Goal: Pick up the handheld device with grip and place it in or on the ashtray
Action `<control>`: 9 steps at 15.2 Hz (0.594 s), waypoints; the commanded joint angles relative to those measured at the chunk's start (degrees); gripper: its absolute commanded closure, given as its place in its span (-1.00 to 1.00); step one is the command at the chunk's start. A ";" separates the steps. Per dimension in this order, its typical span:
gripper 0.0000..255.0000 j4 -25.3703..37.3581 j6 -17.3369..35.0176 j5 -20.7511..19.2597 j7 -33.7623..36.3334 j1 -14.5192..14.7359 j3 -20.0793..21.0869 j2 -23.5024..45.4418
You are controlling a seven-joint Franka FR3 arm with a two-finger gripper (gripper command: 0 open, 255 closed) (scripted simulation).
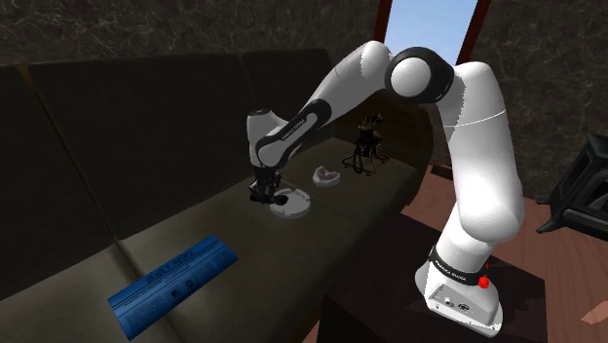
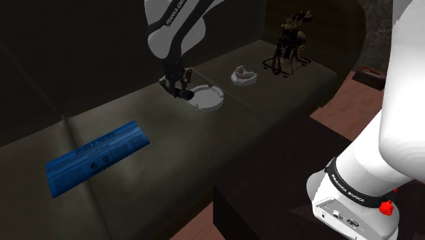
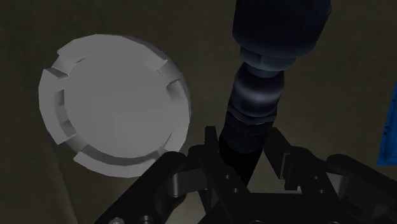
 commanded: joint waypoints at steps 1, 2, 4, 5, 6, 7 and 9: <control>1.00 -1.16 0.56 0.33 -2.65 -2.13 -0.37 -0.85; 1.00 -1.90 0.93 0.47 -3.88 -3.16 -0.57 -1.31; 1.00 -3.17 1.58 0.77 -6.39 -5.20 -0.99 -2.10; 1.00 -3.70 1.86 0.92 -7.67 -6.22 -1.21 -2.43; 1.00 -4.17 2.12 1.07 -8.96 -7.24 -1.43 -2.72; 1.00 -4.56 2.35 1.22 -10.25 -8.25 -1.66 -2.97; 1.00 -5.27 2.81 1.61 -13.56 -10.80 -2.25 -3.43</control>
